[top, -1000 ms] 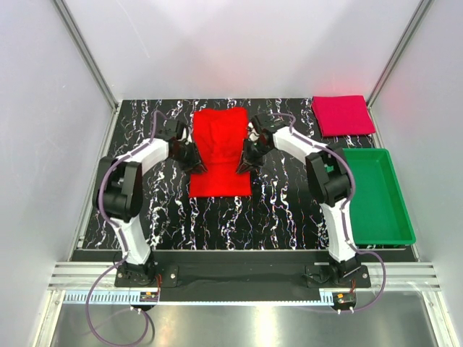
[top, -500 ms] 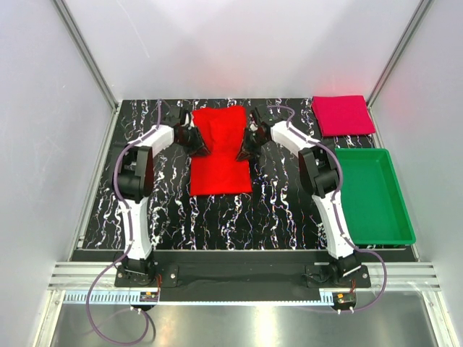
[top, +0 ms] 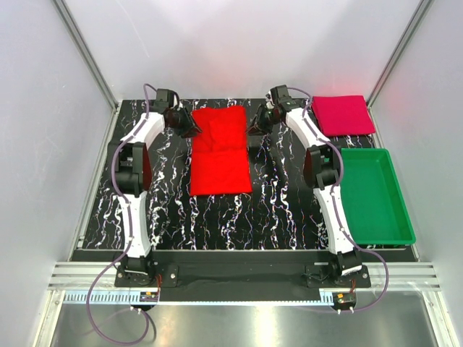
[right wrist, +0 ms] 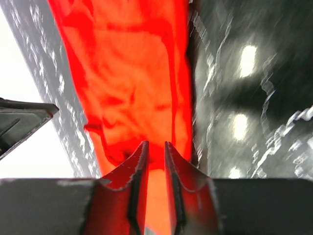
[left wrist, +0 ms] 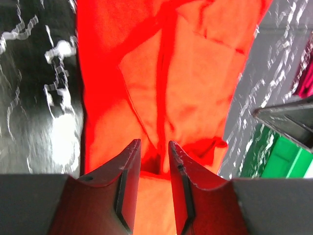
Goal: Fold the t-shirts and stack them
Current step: Fold the tshirt
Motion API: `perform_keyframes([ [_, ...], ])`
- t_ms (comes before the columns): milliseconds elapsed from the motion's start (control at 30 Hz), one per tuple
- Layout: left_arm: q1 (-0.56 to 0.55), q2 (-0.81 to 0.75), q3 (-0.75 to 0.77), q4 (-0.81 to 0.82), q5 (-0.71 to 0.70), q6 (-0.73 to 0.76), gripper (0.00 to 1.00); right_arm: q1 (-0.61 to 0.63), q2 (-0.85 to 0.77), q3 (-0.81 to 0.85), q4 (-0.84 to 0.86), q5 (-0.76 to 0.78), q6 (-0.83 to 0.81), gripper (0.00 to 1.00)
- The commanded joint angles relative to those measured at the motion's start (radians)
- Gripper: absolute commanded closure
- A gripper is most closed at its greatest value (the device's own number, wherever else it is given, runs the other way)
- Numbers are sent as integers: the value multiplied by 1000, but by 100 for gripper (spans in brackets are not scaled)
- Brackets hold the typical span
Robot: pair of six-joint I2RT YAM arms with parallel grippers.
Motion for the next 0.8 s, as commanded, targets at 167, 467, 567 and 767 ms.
perform_keyframes([
  [167, -80, -268, -296, 128, 134, 39, 67, 86, -212, -230, 20, -273, -30, 70],
  [467, -52, -210, -415, 254, 217, -14, 73, 162, -239, -497, 350, -324, 109, 76],
  [567, -31, -170, -392, 270, 226, -21, 73, 155, -162, -437, 376, -347, 111, 77],
  [767, 3, -62, -329, 276, 222, -14, 74, 106, -31, -308, 396, -378, 143, 78],
])
